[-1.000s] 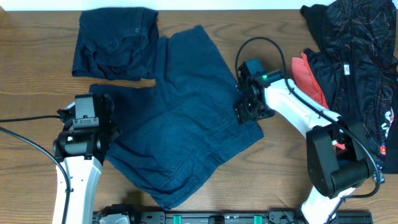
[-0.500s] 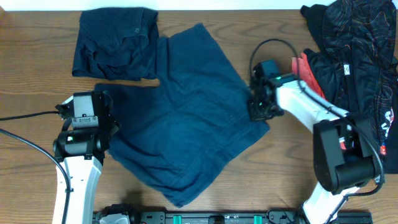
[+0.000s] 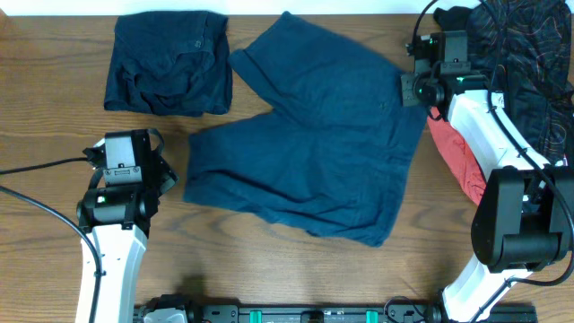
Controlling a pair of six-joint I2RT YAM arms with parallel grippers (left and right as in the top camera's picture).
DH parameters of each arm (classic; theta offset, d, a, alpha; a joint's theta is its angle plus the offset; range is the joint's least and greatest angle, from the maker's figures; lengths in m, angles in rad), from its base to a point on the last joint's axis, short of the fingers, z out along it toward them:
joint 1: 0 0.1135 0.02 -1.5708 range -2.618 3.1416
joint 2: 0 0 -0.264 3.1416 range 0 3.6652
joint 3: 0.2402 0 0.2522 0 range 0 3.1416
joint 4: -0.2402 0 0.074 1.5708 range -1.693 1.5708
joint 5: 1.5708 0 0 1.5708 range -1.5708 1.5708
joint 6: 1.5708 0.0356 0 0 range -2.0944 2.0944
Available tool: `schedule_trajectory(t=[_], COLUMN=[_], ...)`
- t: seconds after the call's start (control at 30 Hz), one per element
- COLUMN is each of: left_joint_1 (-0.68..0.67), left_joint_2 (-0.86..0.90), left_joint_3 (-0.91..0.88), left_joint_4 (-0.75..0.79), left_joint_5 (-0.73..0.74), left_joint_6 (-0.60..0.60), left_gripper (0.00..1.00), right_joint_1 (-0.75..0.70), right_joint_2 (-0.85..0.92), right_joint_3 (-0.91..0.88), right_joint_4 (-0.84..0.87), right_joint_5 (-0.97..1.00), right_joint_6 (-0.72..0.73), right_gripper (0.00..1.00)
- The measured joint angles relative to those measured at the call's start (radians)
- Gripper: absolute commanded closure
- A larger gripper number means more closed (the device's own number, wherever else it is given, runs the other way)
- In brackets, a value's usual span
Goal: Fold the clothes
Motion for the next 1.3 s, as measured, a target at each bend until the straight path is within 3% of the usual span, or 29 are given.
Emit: schedule_trajectory(t=[0.03,0.07,0.1,0.13,0.17,0.2,0.3,0.57,0.77,1.0,1.3], left_joint_1=[0.000,0.000,0.000,0.000,0.000,0.000,0.000,0.000,0.000,0.000,-0.002], left_joint_2=[0.006,0.014,0.022,0.030,0.042,0.050,0.081,0.102,0.072,0.058,0.178], left_joint_3=[0.000,0.000,0.000,0.000,0.000,0.000,0.000,0.000,0.000,-0.001,-0.006], left_joint_4=[0.004,0.005,0.006,0.007,0.008,0.011,0.033,0.050,-0.039,-0.076,0.108], left_joint_5=[0.009,0.015,0.018,0.019,0.022,0.028,0.050,0.132,0.281,0.335,0.351], left_joint_6=[0.000,0.000,0.000,0.000,0.001,0.005,0.039,0.177,0.276,0.253,0.171], left_gripper=[0.20,0.20,0.20,0.20,0.20,0.19,0.14,0.12,0.11,0.12,0.12], right_joint_1=[-0.003,-0.005,-0.009,-0.011,-0.019,-0.026,-0.047,-0.045,0.016,0.112,0.246], right_joint_2=[0.000,0.000,0.000,0.000,0.000,0.000,0.000,-0.011,-0.130,-0.300,-0.484], right_joint_3=[0.000,0.000,0.000,0.000,0.001,0.005,0.049,0.381,0.422,0.387,0.108], right_joint_4=[0.017,0.033,0.050,0.061,0.072,0.072,-0.016,-0.552,-0.853,-0.953,-0.905], right_joint_5=[0.003,0.005,0.010,0.013,0.014,0.016,0.021,-0.061,-0.155,-0.092,0.023], right_joint_6=[-0.017,-0.034,-0.050,-0.056,-0.062,-0.064,-0.059,0.003,0.070,0.301,0.575], right_gripper=[0.96,0.82,0.65,0.41,0.08,0.01,0.01,0.01,0.01,0.01,0.01])
